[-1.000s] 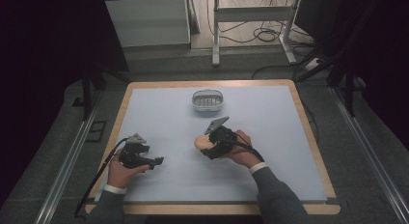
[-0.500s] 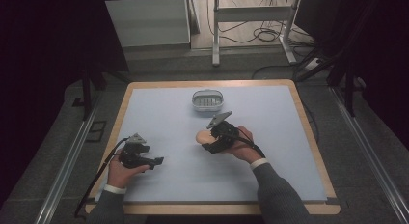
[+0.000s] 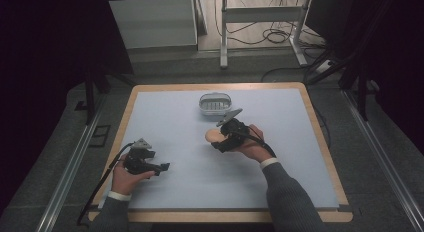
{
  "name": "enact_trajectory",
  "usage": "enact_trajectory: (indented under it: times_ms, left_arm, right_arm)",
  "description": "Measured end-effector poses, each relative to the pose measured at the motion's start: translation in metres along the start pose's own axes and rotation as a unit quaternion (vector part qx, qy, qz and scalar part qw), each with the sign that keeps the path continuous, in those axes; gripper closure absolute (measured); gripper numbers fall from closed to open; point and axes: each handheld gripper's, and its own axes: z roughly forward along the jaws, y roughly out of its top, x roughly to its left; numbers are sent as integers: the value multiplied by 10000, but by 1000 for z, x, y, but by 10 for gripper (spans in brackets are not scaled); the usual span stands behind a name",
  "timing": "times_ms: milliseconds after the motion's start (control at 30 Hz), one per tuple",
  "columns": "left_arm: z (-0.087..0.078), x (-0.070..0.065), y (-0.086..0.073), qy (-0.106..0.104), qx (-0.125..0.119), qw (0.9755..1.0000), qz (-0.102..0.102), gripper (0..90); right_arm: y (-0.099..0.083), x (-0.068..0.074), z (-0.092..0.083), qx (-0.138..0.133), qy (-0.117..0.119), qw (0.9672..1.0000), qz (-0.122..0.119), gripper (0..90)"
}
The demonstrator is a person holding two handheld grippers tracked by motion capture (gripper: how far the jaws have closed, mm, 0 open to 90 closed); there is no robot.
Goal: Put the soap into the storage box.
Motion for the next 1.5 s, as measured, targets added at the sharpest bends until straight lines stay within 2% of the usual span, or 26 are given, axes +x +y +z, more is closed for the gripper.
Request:
enact_trajectory:
  times_ms: [100,767,1200,1500]
  left_arm:
    - [-1,0,0,-50,-39,10000,-5,163]
    - [-2,1,0,-7,-24,10000,14,163]
    - [-1,1,0,-20,-17,10000,19,163]
    - [-1,1,0,-28,-7,10000,26,163]
  right_arm:
    - [1,-3,1,-2,4,10000,15,319]
    - [11,-27,9,-49,-54,9999,105,319]
    - [13,-44,15,-48,-84,9996,258,319]
    - [19,-53,18,-48,-96,9996,258,320]
